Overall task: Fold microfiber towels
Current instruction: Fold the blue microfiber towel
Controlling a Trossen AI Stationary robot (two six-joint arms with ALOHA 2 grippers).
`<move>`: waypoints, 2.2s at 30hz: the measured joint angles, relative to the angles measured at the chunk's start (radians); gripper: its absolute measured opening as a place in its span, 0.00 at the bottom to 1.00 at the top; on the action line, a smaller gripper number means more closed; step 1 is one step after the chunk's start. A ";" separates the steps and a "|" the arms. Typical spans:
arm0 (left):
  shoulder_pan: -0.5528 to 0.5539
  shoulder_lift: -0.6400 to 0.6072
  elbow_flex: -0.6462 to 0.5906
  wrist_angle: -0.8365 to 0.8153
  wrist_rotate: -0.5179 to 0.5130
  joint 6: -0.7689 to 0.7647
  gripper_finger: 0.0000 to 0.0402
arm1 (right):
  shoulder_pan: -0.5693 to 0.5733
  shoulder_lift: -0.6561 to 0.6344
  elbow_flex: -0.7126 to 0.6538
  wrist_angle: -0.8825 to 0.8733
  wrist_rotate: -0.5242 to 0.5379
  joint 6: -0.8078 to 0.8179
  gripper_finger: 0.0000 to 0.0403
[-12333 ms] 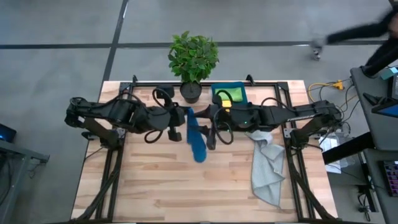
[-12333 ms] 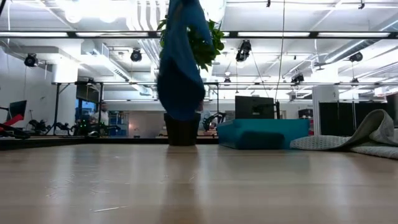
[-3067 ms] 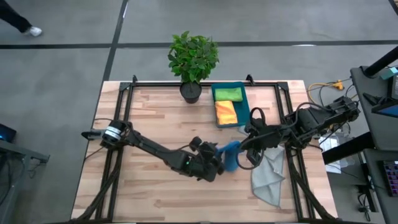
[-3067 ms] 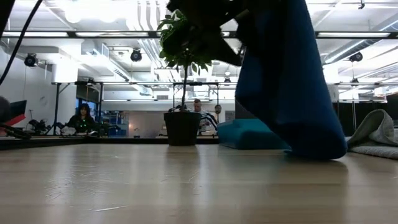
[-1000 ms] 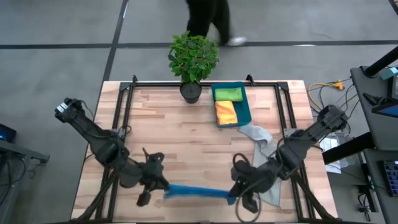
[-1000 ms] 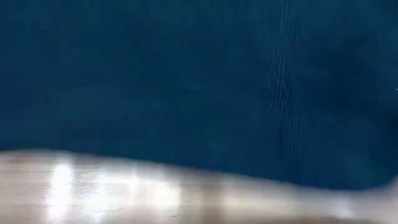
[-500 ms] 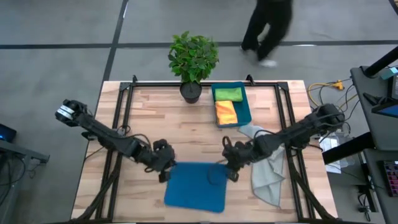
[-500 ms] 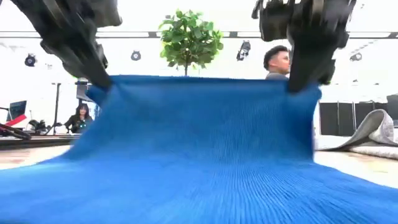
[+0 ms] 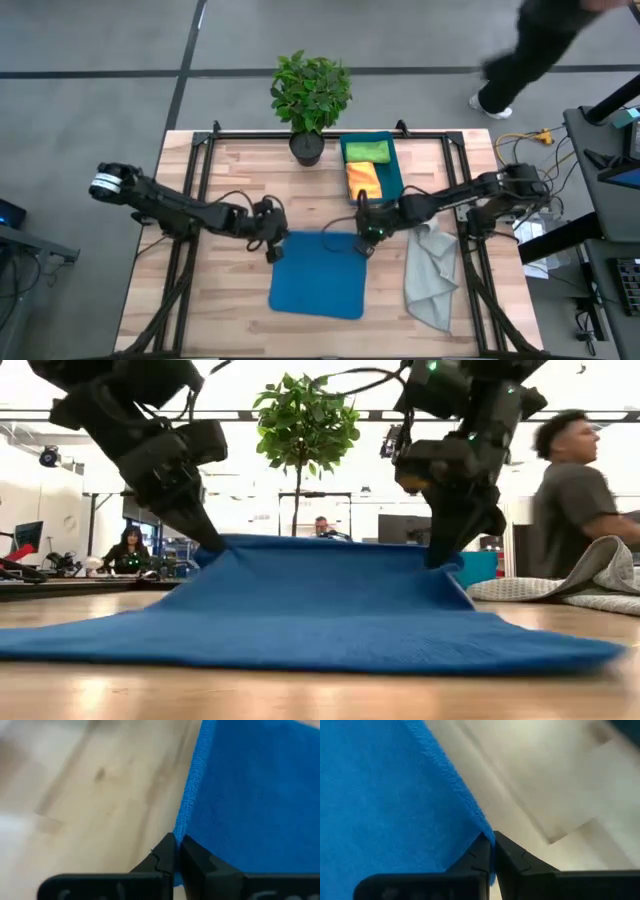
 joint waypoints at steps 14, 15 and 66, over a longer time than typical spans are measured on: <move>0.254 -0.087 -0.003 0.007 0.116 0.174 0.50 | -0.075 -0.122 0.004 0.012 0.102 -0.068 0.31; 0.255 -0.091 -0.003 0.008 0.189 0.187 0.52 | -0.053 -0.129 0.005 0.035 0.090 -0.080 0.32; -0.433 0.334 0.026 0.144 0.238 0.495 0.20 | 0.548 0.375 0.289 0.019 0.125 -0.288 0.47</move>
